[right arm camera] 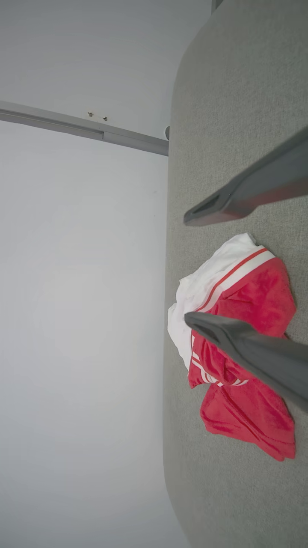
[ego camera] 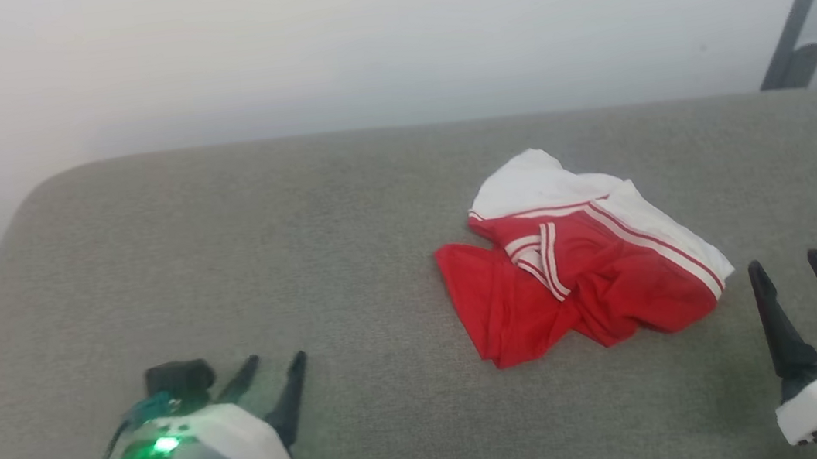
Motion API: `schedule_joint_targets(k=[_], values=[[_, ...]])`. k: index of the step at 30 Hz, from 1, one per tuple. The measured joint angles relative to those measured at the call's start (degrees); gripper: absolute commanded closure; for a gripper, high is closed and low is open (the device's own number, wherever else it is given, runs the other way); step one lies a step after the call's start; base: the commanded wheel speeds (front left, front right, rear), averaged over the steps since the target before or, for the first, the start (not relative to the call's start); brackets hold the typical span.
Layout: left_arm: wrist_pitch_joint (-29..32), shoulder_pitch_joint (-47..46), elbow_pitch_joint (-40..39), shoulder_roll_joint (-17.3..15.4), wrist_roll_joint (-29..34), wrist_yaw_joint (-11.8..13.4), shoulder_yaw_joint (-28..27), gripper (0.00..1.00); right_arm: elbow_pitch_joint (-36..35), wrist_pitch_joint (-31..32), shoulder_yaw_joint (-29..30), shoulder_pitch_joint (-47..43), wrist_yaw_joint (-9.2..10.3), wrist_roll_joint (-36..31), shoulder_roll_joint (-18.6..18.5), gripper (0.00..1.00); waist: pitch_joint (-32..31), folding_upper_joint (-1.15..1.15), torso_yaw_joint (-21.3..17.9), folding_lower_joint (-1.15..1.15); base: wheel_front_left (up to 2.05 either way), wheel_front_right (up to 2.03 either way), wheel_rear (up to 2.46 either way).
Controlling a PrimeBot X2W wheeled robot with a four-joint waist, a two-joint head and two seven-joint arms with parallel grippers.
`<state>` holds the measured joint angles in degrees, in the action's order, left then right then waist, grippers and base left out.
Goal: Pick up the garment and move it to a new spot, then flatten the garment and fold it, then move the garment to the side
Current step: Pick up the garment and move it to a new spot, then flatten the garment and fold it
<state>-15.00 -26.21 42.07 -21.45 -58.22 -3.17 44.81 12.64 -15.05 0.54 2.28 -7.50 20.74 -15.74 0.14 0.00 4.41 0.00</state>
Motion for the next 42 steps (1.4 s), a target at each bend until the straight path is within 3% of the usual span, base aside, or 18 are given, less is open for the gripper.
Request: schedule_joint_targets(k=[7, 14, 18, 24, 37, 42], values=[[0.0, 12.61, -14.35, -1.4, 18.06, 5.53, -16.78, 0.0, -0.77, 0.0, 0.74, -0.97, 0.0, 1.43, -0.05, 0.0, -1.65, 0.0, 0.4, 0.0, 0.0, 0.0, 0.0], [-0.01, 21.58, -26.26, 1.91, 30.42, 6.0, -29.0, 0.0, -2.03, 0.0, -0.05, -0.78, 0.0, 2.3, 0.04, 0.0, -2.5, 0.0, -1.31, 0.0, 0.0, 0.0, 0.0], [-0.01, 25.26, -32.4, 4.27, 35.15, 4.98, -34.5, 0.0, -3.43, -0.01, -0.54, -0.8, 0.0, 2.96, -0.01, 0.0, -2.89, 0.0, -2.03, 0.0, 0.0, 0.0, 0.0], [-0.02, 29.79, -32.83, 7.64, 40.47, 2.77, -37.62, 0.0, -3.37, -0.01, -1.07, -1.13, 0.0, 3.38, -0.13, 0.0, -2.58, 0.0, -2.52, 0.0, 0.0, 0.0, 0.0], [-0.02, 29.59, -31.78, 12.94, 44.84, -1.33, -42.44, 0.0, -2.46, 0.0, -1.87, -1.05, 0.0, 3.85, -0.96, 0.0, -2.18, 0.0, -1.38, 0.0, 0.0, 0.0, 0.0], [-0.02, 29.42, -31.28, 14.25, 45.37, -1.98, -43.25, 0.0, -0.7, 3.69, -3.86, 0.65, 0.0, 5.15, -2.92, 0.0, -1.93, 0.0, -0.93, 0.0, 0.0, 0.0, 0.0]])
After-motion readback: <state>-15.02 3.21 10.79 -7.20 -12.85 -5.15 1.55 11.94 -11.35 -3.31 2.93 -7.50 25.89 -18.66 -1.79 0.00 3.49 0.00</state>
